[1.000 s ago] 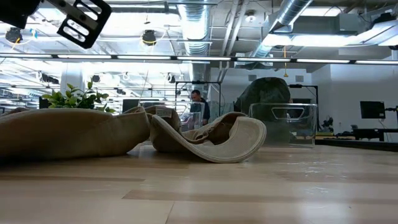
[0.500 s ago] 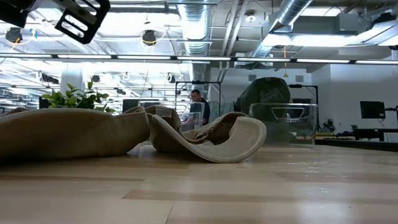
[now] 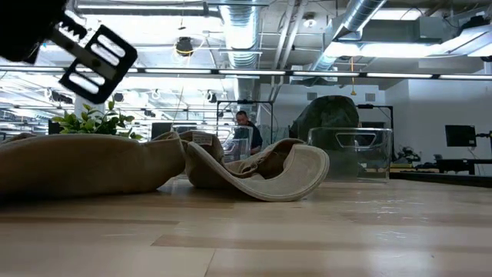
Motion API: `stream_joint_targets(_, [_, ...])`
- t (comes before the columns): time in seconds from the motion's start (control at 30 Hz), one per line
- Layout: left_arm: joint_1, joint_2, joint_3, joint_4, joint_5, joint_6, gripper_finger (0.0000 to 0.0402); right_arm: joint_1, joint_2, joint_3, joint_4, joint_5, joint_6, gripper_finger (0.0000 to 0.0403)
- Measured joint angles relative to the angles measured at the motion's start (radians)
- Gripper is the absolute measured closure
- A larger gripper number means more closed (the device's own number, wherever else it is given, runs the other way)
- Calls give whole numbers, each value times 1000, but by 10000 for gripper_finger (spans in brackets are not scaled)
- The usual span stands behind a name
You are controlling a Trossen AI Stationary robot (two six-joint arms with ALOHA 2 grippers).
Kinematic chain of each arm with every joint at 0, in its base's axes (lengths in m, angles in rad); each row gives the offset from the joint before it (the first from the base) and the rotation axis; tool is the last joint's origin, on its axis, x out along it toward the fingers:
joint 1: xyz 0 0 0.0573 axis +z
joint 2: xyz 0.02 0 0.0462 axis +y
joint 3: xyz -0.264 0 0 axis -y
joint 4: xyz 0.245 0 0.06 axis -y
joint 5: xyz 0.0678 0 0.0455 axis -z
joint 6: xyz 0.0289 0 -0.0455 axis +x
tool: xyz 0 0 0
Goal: Pick & Place hat
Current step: Put the black cap into the right transparent bin
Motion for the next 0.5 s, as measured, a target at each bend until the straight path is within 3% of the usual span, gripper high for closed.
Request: stream_joint_targets(0.5, [-27,63,0,91,25,-16,388,4,74,0,-2,-2,34,230])
